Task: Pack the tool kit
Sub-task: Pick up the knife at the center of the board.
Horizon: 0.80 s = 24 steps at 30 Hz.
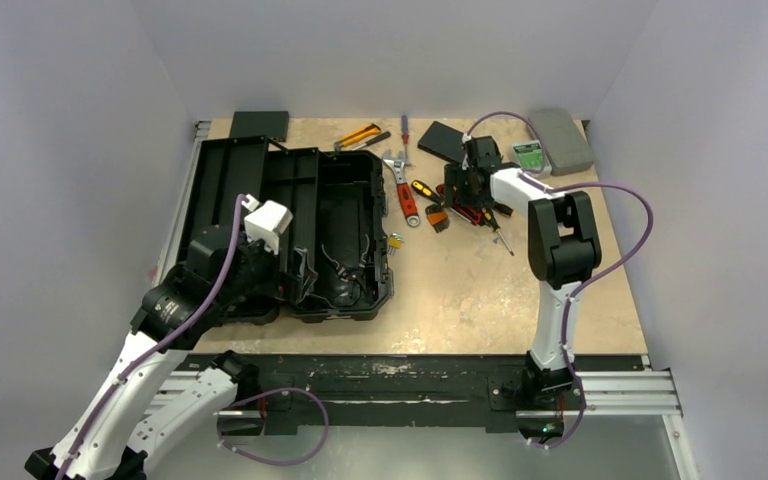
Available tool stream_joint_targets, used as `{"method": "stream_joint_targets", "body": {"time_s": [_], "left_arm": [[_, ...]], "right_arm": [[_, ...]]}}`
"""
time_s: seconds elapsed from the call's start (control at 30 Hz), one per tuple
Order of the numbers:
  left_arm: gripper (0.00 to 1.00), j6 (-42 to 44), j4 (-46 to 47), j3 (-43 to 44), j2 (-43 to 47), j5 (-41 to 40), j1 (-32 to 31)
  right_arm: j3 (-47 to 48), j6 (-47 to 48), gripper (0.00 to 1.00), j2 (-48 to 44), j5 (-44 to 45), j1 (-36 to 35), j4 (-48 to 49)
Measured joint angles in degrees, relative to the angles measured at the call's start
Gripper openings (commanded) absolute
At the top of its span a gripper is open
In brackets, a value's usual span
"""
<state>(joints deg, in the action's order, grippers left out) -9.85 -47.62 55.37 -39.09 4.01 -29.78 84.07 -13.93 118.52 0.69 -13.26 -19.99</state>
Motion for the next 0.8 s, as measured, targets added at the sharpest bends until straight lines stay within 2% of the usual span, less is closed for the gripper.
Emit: {"method": "stream_joint_targets", "body": {"time_s": [0.1,0.2,0.27,0.4,0.57,0.8], "left_arm": [[1.0,0.0,0.0,0.0,-0.07,-0.07,0.0],[1.0,0.0,0.0,0.0,0.02,-0.22,0.0],[1.0,0.0,0.0,0.0,0.04,-0.22,0.0],[1.0,0.0,0.0,0.0,0.04,-0.2,0.0],[1.0,0.0,0.0,0.0,0.09,-0.2,0.0],[1.0,-1.53,-0.07,0.13,-0.35,1.22,0.0]], "right_arm": [[0.68,0.11,0.63,0.42,-0.5,0.04,-0.42],[0.68,0.09,0.54,0.42,-0.96,0.04,-0.76],[0.68,0.24,0.41,0.35,-1.62,0.09,-1.38],[0.68,0.59,0.29,-0.13,-1.92,0.11,-2.08],[-0.26,0.5,0.0,-0.81,-3.02,0.13,-2.03],[-4.59,0.0,0.0,-4.35,-4.81,0.15,-3.02]]}}
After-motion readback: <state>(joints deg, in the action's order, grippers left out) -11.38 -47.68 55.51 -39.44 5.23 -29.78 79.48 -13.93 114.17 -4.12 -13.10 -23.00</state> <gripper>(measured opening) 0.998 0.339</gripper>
